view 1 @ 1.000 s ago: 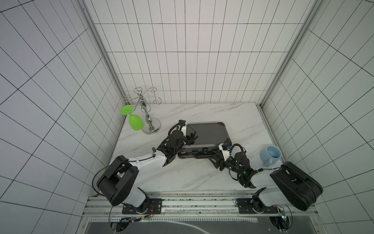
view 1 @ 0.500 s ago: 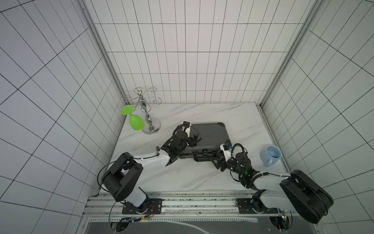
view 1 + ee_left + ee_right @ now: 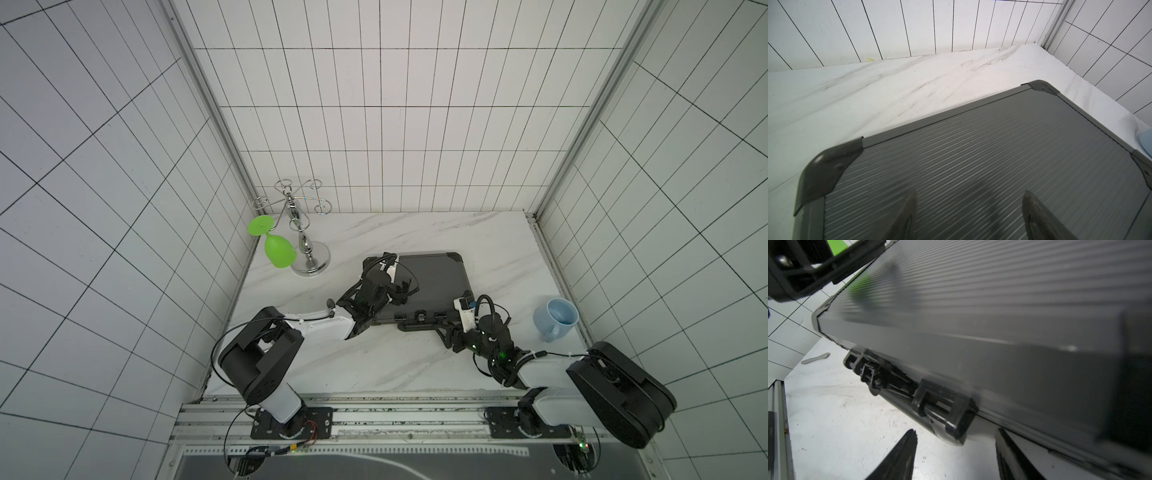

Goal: Close the poker set cases
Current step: Close the lid of the poker set case, then adjust the poker set case at the center of the board.

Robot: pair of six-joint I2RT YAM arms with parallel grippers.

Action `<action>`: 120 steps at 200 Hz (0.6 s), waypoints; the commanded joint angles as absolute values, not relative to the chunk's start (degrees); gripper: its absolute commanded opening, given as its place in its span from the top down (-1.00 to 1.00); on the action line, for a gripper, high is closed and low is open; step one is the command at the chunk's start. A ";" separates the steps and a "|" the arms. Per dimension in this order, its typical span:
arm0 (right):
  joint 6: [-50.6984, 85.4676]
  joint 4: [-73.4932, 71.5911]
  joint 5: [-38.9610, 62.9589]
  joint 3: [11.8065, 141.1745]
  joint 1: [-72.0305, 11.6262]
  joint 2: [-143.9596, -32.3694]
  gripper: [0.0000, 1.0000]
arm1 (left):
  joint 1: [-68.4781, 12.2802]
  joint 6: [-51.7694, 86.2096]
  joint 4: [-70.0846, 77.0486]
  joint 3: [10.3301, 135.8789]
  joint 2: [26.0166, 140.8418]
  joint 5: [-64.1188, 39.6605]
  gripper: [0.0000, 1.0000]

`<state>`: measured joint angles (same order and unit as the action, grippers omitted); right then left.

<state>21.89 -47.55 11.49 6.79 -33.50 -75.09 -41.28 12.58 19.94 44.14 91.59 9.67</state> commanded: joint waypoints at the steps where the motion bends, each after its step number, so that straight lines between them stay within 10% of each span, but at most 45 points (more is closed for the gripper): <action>1: 24.24 -44.37 7.89 4.79 -34.10 -71.74 -0.25 | -41.87 11.59 19.90 44.92 91.30 10.96 -0.56; 120: 16.35 -26.75 9.97 13.67 -36.83 -54.00 -0.34 | -44.11 17.18 14.23 47.09 98.64 10.11 -0.43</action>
<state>18.33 -29.56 8.19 7.18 -36.16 -52.80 -44.10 13.98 18.04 46.44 94.54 14.11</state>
